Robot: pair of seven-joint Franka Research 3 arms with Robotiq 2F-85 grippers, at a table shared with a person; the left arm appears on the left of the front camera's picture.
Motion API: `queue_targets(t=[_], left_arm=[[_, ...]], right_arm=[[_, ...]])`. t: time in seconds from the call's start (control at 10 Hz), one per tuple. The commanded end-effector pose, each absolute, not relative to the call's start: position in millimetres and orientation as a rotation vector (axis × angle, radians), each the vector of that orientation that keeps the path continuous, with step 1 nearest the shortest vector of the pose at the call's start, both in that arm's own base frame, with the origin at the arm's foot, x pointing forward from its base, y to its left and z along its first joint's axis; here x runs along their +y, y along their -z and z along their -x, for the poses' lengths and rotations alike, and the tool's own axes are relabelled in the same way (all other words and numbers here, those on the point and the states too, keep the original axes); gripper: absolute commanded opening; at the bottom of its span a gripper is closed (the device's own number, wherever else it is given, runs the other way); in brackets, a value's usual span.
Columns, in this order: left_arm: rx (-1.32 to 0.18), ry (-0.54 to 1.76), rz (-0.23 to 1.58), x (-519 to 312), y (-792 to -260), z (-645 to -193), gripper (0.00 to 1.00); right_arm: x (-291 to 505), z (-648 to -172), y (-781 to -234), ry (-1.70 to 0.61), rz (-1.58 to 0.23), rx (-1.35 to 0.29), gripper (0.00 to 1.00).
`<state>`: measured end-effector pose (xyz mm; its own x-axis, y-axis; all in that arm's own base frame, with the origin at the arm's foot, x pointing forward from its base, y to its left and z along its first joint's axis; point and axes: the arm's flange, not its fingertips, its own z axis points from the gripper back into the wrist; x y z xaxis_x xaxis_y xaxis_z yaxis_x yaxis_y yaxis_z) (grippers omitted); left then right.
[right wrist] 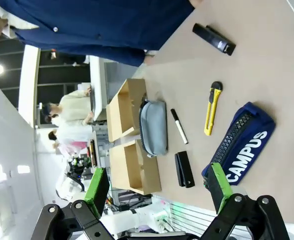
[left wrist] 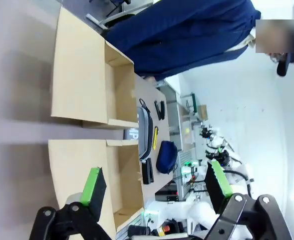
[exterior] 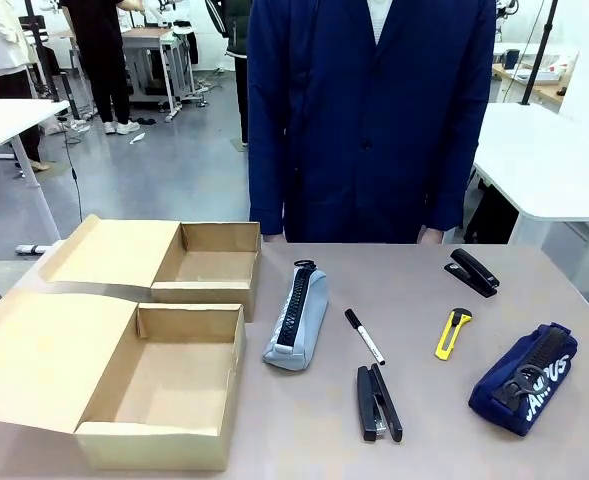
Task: Place items inside the box.
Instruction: Pick up a Pencil pouch or Stapler and place it inside the Mailer Box closest to the robot.
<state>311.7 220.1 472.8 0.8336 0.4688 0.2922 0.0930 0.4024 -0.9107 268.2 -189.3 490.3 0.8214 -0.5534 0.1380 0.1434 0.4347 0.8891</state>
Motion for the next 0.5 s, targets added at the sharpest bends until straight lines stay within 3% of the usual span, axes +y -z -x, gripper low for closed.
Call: queue_targets(t=[0.0,0.3,0.4], left_arm=[[-0.579,-0.214,1.129,226.1,-473.5,-306.9,1.0],[-0.579,-0.214,1.129,226.1,-473.5,-306.9,1.0],[-0.579,-0.214,1.129,226.1,-473.5,-306.9,1.0]], right_arm=[[-190.1,-264.4,-495.0,0.447,-1.058,-0.469,1.0],[-169.8,-268.1,-499.7,0.383,-1.021,-0.454,1.0],[-141.0,-273.4,-507.6,0.358,-0.905,-0.432,1.0]])
